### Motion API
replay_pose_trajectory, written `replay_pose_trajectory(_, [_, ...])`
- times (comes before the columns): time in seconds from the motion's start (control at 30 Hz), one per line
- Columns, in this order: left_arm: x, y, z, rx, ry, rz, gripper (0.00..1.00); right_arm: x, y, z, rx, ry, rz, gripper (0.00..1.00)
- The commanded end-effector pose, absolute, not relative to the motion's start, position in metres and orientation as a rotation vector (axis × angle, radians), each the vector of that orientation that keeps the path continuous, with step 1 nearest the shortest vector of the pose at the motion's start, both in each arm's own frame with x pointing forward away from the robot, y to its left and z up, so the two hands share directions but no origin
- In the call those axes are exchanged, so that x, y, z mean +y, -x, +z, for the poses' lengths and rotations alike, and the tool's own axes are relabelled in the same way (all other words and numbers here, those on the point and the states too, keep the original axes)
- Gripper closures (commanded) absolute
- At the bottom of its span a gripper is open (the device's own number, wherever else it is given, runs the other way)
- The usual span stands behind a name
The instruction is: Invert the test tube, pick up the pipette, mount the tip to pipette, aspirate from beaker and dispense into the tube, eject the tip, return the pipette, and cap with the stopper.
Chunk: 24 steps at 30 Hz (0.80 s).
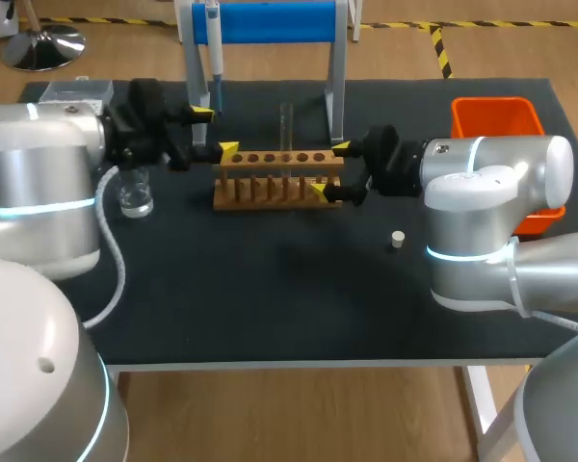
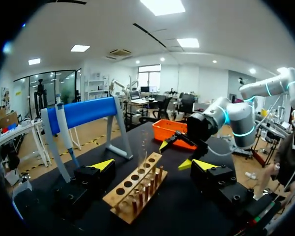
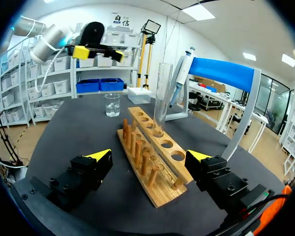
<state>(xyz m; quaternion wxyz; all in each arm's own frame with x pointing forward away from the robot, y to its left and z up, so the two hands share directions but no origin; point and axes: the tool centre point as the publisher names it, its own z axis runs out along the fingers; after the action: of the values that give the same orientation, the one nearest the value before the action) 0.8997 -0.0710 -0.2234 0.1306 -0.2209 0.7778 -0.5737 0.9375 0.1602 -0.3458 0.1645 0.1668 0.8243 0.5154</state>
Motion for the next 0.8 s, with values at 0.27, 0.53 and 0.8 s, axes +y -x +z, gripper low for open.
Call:
replay_pose_trajectory(0.27, [-0.052,-0.876,-0.215,2.197,0.690,-1.624,0.00,0.160,-0.937,-0.347,2.346,-0.474,1.471,0.00])
replay_pose_trajectory(0.53, [-0.052,-0.876,-0.215,2.197,0.690,-1.624,0.00,0.160,-0.937,-0.347,2.346,-0.474,1.471,0.00])
replay_pose_trajectory(0.8, [-0.021,-0.878,-0.218,2.147,0.754,-1.550,0.00,0.160,-0.937,-0.347,2.346,-0.474,1.471,0.00])
